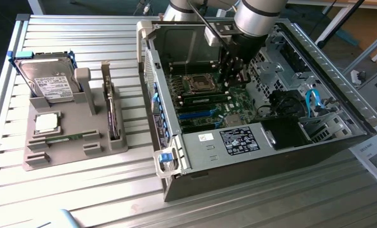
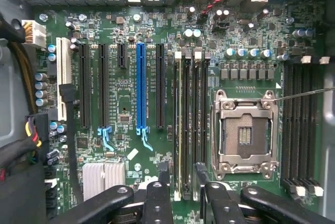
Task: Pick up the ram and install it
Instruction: 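Insert the ram into the slot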
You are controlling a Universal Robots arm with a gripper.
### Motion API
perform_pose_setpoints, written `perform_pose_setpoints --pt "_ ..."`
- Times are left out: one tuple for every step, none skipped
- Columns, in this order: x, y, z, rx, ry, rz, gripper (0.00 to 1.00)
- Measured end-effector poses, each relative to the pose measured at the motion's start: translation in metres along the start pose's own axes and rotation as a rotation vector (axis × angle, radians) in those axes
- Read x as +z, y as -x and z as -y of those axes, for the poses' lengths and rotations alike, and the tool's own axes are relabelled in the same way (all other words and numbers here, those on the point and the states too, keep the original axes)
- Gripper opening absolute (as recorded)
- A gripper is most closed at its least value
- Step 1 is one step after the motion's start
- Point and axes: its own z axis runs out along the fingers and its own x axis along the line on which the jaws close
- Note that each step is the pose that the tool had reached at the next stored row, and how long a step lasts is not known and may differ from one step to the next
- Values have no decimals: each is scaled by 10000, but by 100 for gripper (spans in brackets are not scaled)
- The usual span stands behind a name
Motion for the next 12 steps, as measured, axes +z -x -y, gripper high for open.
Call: perform_pose_setpoints --pt "-19 0 2 0 1 -1 31" --pt "-33 1 3 0 2 -2 31" --pt "-53 1 6 1 3 -3 31" --pt "-76 2 8 1 3 -3 31" --pt "-94 3 9 1 4 -3 31" --pt "-110 3 11 0 4 -3 31" --pt "-131 4 13 0 6 -4 31" --pt "-147 4 16 0 6 -5 31" --pt "-162 5 18 0 7 -5 31" --pt "-179 5 20 0 8 -5 31" --pt "-196 6 22 0 9 -5 31" --pt "-211 6 24 1 10 -6 31"
